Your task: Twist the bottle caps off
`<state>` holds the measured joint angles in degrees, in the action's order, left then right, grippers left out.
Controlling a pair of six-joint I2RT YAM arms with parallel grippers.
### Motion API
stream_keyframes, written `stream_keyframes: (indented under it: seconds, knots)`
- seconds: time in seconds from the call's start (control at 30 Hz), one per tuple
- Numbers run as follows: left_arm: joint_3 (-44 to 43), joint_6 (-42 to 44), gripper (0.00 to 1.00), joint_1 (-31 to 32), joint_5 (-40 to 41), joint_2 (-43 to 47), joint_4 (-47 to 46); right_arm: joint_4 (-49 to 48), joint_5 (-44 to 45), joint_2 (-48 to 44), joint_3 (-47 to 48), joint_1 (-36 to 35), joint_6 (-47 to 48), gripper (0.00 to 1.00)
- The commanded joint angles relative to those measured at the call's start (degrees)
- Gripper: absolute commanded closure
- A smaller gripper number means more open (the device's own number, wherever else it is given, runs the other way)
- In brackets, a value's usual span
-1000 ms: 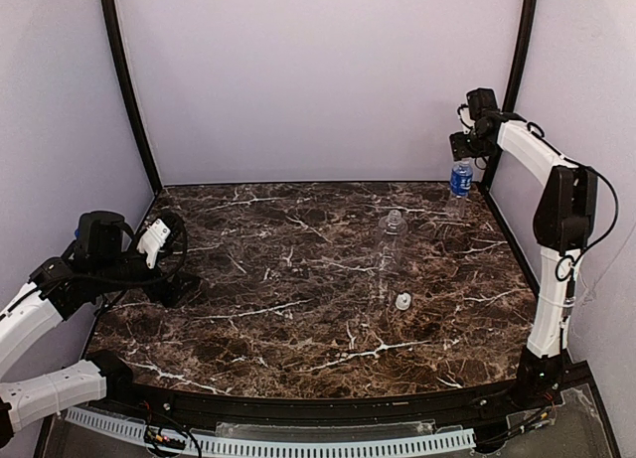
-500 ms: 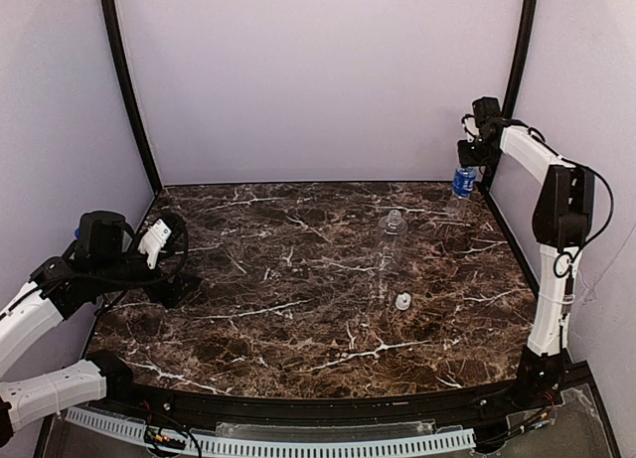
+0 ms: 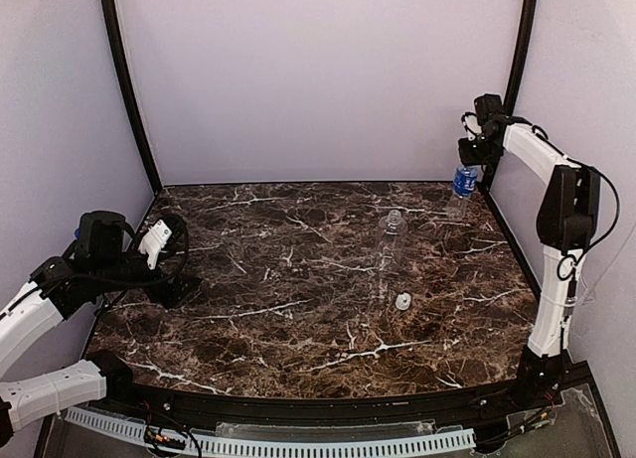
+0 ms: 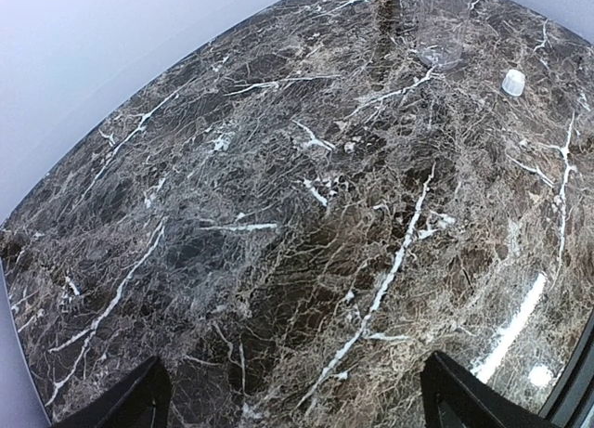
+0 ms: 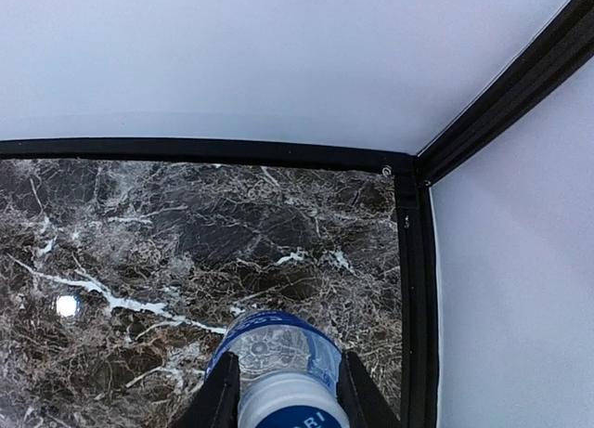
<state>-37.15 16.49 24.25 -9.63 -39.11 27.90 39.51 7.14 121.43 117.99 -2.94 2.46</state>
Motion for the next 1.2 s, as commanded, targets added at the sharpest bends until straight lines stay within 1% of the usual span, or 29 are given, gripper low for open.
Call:
stream_keyframes:
  seconds: [0.0,0.03,0.13,0.2,0.3,0.47,0.57,0.67,0.83,0.97,1.17]
  knots:
    - [-1.96,2.13,0.06,-0.30,-1.42,-0.24,1.06,-2.36,-0.18,-10.44,-1.36,-3.30,0.42,1.00]
    - [-2.43,2.49,0.06,-0.31,-1.86,-0.32,0.87,-3.18,-0.44,-12.43,-1.61,-4.74,0.44,1.00]
    - [-3.63,3.55,0.06,-0.26,-2.39,-0.66,0.21,-6.59,-3.04,-17.92,-2.64,-12.18,0.53,1.00]
    - [-4.94,4.16,0.07,-0.26,-2.86,-1.10,0.05,-8.92,-6.30,-20.81,-3.54,-17.94,0.78,1.00]
    - [-8.03,5.70,0.07,-0.26,-3.54,-2.21,0.99,-11.87,-13.48,-23.54,-5.23,-26.97,0.03,1.00]
    - [-13.11,9.88,0.07,-0.26,-5.85,-4.15,4.02,-14.27,-21.94,-22.58,-7.64,-39.39,-3.76,1.00]
    - [-15.94,13.15,0.07,-0.18,-8.03,-4.99,5.89,-14.40,-24.17,-20.50,-7.76,-45.51,-4.53,1.00]
    - [-16.86,15.31,0.04,0.07,-11.68,-5.74,7.47,-15.27,-26.35,-18.38,-7.71,-50.37,-4.87,1.00]
    - [-16.75,17.34,0.01,1.46,-15.47,-7.16,9.71,-19.78,-29.34,-15.92,-8.47,-55.63,-7.55,1.00]
    - [-15.96,17.47,0.01,1.95,-18.92,-6.88,10.91,-24.81,-31.60,-14.17,-9.63,-56.90,-11.01,1.00]
    - [-14.33,16.81,0.01,2.56,-18.76,-6.51,10.53,-31.61,-34.15,-12.79,-10.39,-58.90,-15.22,1.00]
